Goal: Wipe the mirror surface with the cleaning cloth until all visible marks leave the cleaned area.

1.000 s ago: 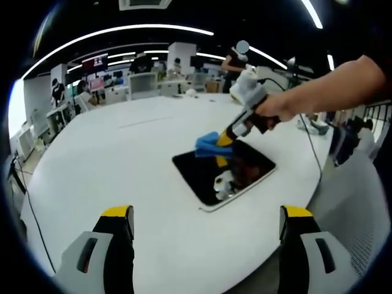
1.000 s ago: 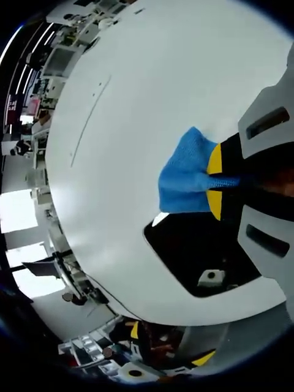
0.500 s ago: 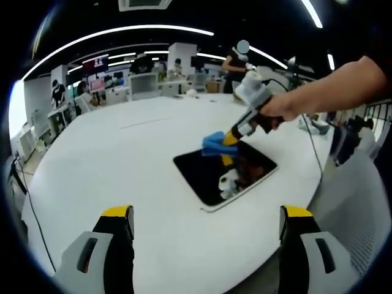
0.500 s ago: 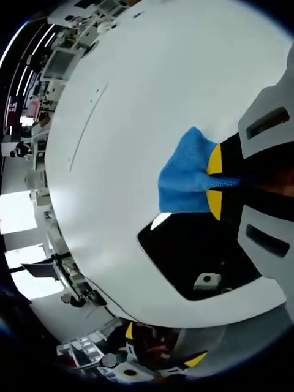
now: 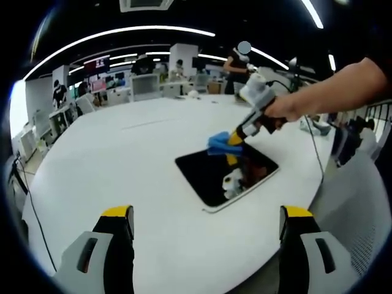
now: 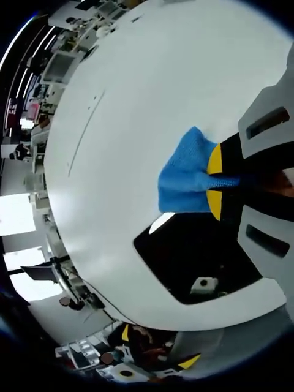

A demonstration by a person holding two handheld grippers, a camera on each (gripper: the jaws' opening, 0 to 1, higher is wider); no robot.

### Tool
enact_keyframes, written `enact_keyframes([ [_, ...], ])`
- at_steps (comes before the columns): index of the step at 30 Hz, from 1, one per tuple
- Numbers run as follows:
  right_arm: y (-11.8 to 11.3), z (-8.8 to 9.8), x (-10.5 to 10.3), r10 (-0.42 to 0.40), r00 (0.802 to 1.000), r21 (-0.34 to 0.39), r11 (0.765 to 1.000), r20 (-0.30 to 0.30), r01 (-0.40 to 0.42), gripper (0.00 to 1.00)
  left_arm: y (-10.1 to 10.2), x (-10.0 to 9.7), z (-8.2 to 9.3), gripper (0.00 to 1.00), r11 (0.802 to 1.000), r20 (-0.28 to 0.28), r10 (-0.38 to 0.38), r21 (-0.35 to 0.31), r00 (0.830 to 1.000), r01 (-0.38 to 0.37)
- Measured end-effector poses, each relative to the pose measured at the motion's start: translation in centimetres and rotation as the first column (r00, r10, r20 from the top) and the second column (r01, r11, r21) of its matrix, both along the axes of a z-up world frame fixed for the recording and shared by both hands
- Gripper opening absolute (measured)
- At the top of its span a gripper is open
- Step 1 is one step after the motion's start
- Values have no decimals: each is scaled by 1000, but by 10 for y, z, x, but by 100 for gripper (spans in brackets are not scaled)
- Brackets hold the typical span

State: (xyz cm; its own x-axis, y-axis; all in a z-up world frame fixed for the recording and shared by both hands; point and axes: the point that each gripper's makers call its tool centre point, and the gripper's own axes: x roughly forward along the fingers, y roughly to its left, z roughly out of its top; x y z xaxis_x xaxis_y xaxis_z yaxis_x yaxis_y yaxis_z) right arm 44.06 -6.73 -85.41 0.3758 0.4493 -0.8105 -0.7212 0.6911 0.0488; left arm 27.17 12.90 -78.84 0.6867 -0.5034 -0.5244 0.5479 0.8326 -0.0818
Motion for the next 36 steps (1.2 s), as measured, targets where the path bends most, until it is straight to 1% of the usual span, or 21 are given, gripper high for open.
enact_keyframes([
  [3, -4, 0, 0, -8, 1000, -6, 1000, 2, 8, 1, 0, 0, 0, 99, 1000, 1, 0, 1, 1000, 0],
  [12, -6, 0, 0, -42, 999, 2, 999, 10, 42, 2, 1, 0, 1, 99, 1000, 4, 4, 6, 1000, -4],
  [23, -8, 0, -8, -71, 997, 5, 997, 29, 71, 1, 2, 1, 3, 99, 1000, 14, 8, 7, 1000, -8],
  [30, -8, 1, -17, -89, 996, 12, 996, 28, 89, 1, 1, 0, 4, 99, 1000, 16, 10, 7, 1000, -10],
  [36, -8, 0, -30, -97, 995, 15, 995, 34, 96, 1, 1, 0, 6, 99, 1000, 23, 10, 8, 1000, -10],
])
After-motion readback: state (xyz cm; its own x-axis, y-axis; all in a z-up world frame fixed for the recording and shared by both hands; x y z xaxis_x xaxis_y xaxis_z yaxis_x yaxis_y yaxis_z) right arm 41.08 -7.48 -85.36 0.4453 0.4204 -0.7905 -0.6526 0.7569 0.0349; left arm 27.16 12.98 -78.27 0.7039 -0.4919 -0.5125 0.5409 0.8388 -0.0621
